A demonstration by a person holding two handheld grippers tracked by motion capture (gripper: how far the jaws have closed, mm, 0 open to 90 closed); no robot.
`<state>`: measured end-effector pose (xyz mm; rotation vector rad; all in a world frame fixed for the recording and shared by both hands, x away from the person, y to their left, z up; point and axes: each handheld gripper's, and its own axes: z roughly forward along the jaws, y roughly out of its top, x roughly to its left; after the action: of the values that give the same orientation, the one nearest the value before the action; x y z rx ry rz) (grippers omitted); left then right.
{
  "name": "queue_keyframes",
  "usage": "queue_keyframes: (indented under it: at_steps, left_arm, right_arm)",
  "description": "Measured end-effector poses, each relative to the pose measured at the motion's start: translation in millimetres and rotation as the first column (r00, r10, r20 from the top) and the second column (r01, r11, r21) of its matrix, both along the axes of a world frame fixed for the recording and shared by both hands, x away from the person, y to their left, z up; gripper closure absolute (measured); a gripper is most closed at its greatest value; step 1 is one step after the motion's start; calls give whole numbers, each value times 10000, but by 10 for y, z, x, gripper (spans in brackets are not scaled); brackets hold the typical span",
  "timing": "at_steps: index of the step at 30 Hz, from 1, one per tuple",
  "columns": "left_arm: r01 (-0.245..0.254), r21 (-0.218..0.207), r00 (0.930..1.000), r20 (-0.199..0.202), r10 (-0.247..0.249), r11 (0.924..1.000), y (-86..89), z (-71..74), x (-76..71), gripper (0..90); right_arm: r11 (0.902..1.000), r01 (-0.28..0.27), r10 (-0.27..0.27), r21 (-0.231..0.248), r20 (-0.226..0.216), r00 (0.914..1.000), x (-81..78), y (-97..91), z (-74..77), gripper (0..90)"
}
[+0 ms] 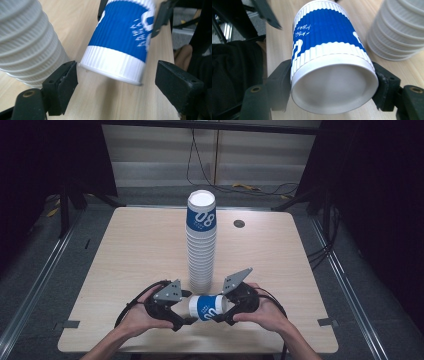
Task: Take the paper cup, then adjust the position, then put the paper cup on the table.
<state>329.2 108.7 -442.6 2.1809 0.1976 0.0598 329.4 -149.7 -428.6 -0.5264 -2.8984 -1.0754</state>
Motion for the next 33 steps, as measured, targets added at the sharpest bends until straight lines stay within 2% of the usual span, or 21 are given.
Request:
queue_keyframes:
  at_steps: [2,4,8,10,13,15,16,19,20,22,24,27,30,33]
  left_arm:
    - [-145,-192,9998,111,147,9997,23,15,4,183]
    - [-293,-457,9996,17,294,9985,48,18,24,183]
    - [-725,-1011,9974,-32,726,9922,115,34,56,182]
    - [-818,-1478,9966,-106,812,9856,156,41,68,182]
    - [-996,-1866,9950,-288,959,9774,190,29,70,182]
    - [-1158,-1942,9933,-290,1123,9741,206,32,69,182]
    - [-1183,-2064,9930,-313,1143,9713,213,36,70,182]
    - [-1317,-2487,9911,-522,1225,9596,242,55,87,182]
    - [-1345,-2526,9907,-560,1243,9582,250,58,89,181]
    - [-1415,-2673,9895,-672,1281,9532,259,57,88,181]
    - [-1388,-2605,9902,-495,1304,9555,265,56,83,181]
    - [-1361,-2652,9907,-437,1291,9545,260,51,78,181]
    - [-1332,-2652,9910,-438,1261,9550,258,49,73,181]
    - [-1387,-2774,9902,-535,1289,9507,267,48,81,181]
  right_arm:
    - [9992,326,-325,244,-49,9995,31,-42,-12,287]
    - [9977,539,-541,420,51,9985,57,-74,-21,286]
    - [9913,1047,-1041,792,-126,9945,52,-118,-57,285]
    - [9895,1058,-1052,985,-116,9944,39,-130,-66,284]
    - [9826,1166,-1178,1446,-4,9930,31,-153,-63,284]
    - [9771,1292,-1347,1692,212,9907,25,-171,-62,284]
    - [9737,1329,-1384,1849,174,9902,21,-182,-64,284]
    - [9632,1537,-1625,2206,218,9865,23,-216,-74,283]
    - [9555,1628,-1705,2459,103,9853,31,-234,-79,284]
    - [9487,1713,-1781,2656,16,9840,41,-254,-85,283]
    - [9440,1745,-1806,2801,-39,9835,46,-261,-97,283]
    - [9435,1669,-1797,2863,188,9835,45,-239,-117,282]
    - [9433,1604,-1730,2905,182,9847,41,-213,-130,281]
    - [9312,1581,-1711,3285,111,9852,36,-217,-146,281]
